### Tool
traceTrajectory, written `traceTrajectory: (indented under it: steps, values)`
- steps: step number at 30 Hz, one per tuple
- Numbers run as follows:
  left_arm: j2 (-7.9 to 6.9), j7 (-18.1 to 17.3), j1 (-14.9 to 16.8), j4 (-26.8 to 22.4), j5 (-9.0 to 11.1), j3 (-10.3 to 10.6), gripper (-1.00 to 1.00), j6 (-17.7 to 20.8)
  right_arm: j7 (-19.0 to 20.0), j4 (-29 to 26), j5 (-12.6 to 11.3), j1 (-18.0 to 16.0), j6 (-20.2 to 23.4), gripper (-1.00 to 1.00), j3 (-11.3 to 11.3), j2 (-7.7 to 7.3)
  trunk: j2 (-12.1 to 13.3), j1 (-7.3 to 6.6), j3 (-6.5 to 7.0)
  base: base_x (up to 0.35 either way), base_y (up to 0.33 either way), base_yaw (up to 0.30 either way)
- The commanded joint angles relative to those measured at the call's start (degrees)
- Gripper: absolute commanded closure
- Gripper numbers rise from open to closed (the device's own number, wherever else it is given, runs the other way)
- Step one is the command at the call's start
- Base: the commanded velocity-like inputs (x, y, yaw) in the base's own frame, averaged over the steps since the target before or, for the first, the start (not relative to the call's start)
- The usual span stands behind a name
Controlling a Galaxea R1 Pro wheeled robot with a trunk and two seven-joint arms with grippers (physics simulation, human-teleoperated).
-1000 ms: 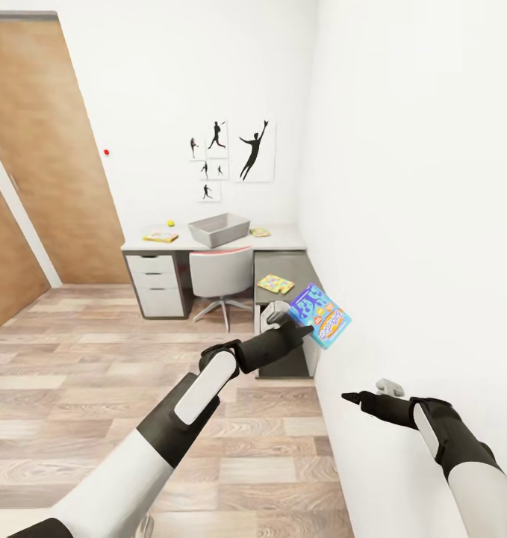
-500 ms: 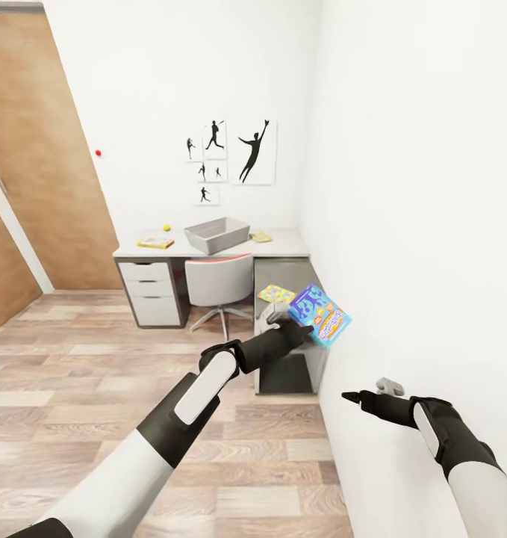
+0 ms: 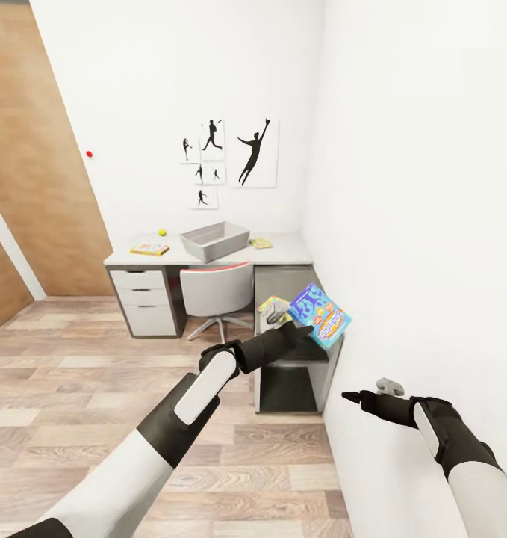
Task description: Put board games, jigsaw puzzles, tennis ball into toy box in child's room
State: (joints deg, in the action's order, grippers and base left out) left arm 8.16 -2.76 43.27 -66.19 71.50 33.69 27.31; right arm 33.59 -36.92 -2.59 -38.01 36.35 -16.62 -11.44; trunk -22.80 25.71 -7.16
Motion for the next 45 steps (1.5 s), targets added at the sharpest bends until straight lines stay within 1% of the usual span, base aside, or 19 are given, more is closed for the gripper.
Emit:
traceTrajectory:
  steps: [1, 45]
  values:
    - [0.01, -0.1, 0.1, 0.0, 0.3, 0.0, 1.00, 0.2, 0.1, -0.1, -0.3, 0.0, 0.5, -1.00, -0.2, 0.01, -0.1, 0.07, -0.12, 0.333, 0.000, 0.000]
    - [-0.04, -0.1, 0.1, 0.0, 0.3, 0.0, 1.00, 0.2, 0.1, -0.9, -0.3, 0.0, 0.5, -1.00, -0.2, 0.01, -0.1, 0.07, -0.12, 0.333, 0.000, 0.000]
